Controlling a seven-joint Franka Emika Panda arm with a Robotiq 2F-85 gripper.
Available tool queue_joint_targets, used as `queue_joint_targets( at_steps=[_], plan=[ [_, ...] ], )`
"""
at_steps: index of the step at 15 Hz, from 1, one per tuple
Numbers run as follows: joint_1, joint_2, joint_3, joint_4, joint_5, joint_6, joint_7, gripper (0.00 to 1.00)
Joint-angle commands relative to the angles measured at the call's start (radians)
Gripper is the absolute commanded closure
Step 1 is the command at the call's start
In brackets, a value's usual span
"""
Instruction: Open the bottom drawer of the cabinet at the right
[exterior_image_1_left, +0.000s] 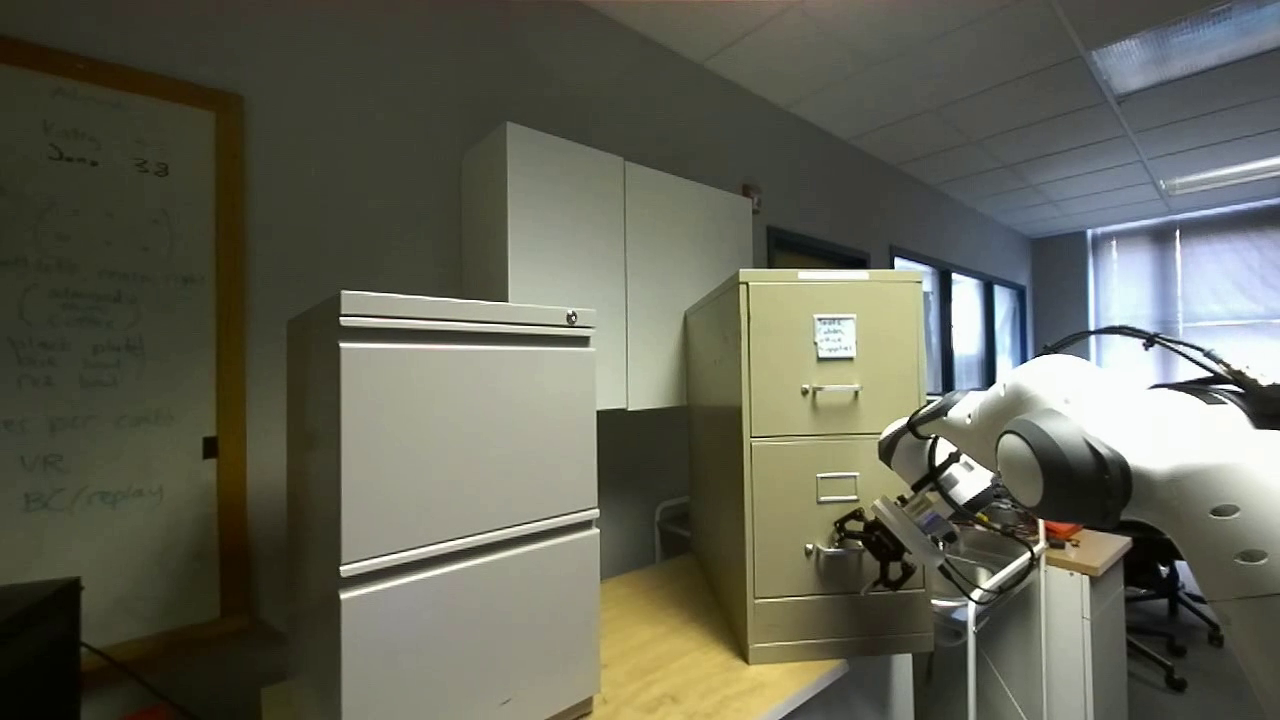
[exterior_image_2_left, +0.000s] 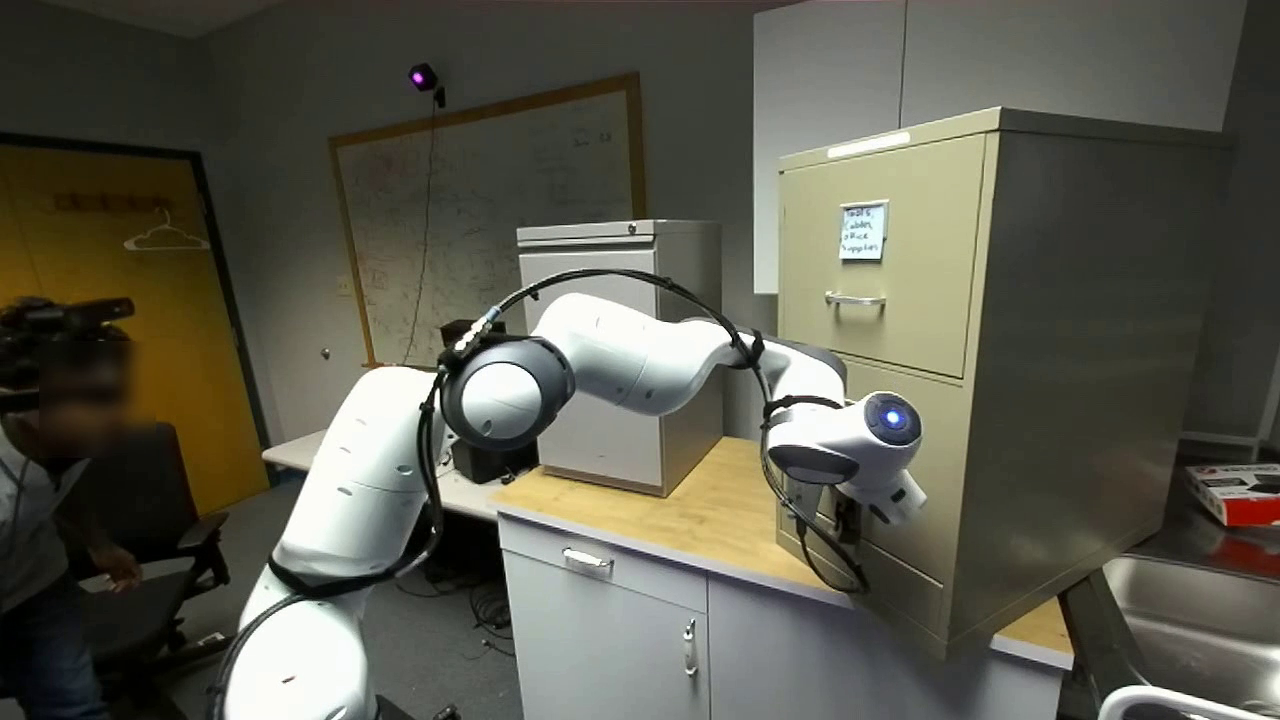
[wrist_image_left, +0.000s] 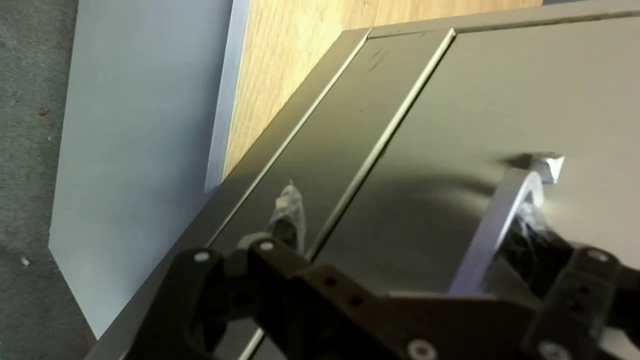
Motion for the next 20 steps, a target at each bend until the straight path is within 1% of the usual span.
queue_joint_targets(
  at_steps=[1, 3, 4, 5, 7, 9, 13, 14, 18, 20],
  plan=[
    [-0.008, 0.044, 0.004, 0.044, -0.069, -0.018, 0.090, 0.00],
    [0.002, 0.057, -0.008, 0.066, -0.140, -0.044, 0.169, 0.00],
    [0.007, 0.064, -0.011, 0.082, -0.183, -0.060, 0.209, 0.25],
    [0.008, 0.067, -0.012, 0.098, -0.225, -0.082, 0.244, 0.25],
    [0.005, 0.074, -0.006, 0.144, -0.288, -0.122, 0.306, 0.37],
    [0.007, 0.078, 0.002, 0.185, -0.336, -0.150, 0.347, 0.53],
    [0.002, 0.077, 0.032, 0.238, -0.373, -0.175, 0.360, 0.84],
    [-0.002, 0.066, 0.046, 0.228, -0.359, -0.175, 0.342, 0.87],
    [-0.010, 0.030, 0.092, 0.185, -0.326, -0.199, 0.247, 0.91],
    [0.000, 0.002, 0.111, 0.118, -0.308, -0.150, 0.200, 0.91]
  ],
)
